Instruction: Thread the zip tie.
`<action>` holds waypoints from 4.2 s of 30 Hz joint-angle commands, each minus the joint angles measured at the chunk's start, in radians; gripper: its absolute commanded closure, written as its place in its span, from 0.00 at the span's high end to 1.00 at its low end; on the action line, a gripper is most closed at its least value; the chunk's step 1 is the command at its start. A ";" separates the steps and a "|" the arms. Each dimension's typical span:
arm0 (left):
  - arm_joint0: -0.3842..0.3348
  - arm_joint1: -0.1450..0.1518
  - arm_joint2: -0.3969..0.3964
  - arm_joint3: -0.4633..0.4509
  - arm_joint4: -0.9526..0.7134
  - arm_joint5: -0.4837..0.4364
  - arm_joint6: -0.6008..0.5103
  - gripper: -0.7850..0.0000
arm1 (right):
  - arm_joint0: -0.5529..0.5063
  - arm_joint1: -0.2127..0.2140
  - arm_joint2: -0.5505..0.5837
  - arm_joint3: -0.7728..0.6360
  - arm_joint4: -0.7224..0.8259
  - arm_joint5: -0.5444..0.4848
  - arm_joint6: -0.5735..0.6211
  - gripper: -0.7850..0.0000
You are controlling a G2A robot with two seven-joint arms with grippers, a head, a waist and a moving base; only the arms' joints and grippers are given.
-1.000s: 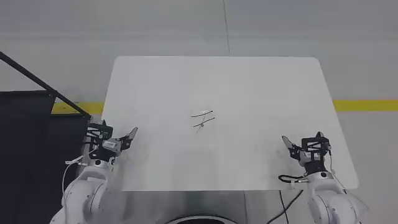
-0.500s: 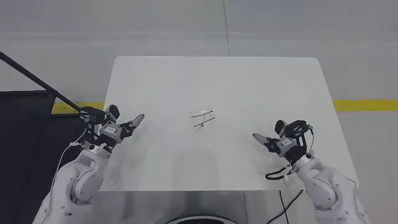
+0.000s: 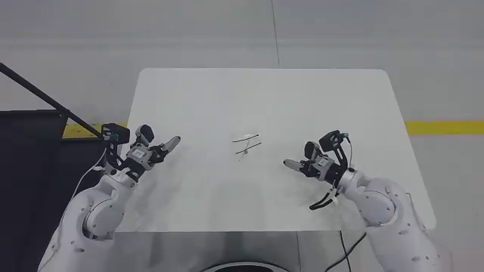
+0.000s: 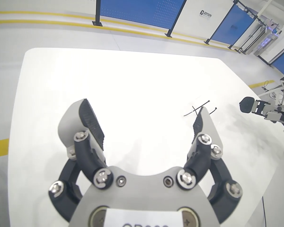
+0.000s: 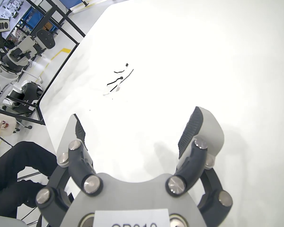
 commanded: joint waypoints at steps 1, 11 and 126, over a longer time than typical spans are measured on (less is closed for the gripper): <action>0.000 0.000 0.000 0.000 0.000 0.000 0.000 1.00 | 0.000 0.000 0.000 0.000 0.000 0.000 0.001 1.00; -0.034 -0.002 0.029 0.028 -0.103 -0.018 -0.069 1.00 | 0.129 -0.015 -0.088 0.097 0.161 0.039 0.113 1.00; -0.193 0.028 0.125 0.168 -0.400 -0.500 -0.343 1.00 | 0.515 0.039 -0.424 0.200 0.726 -0.112 0.607 0.00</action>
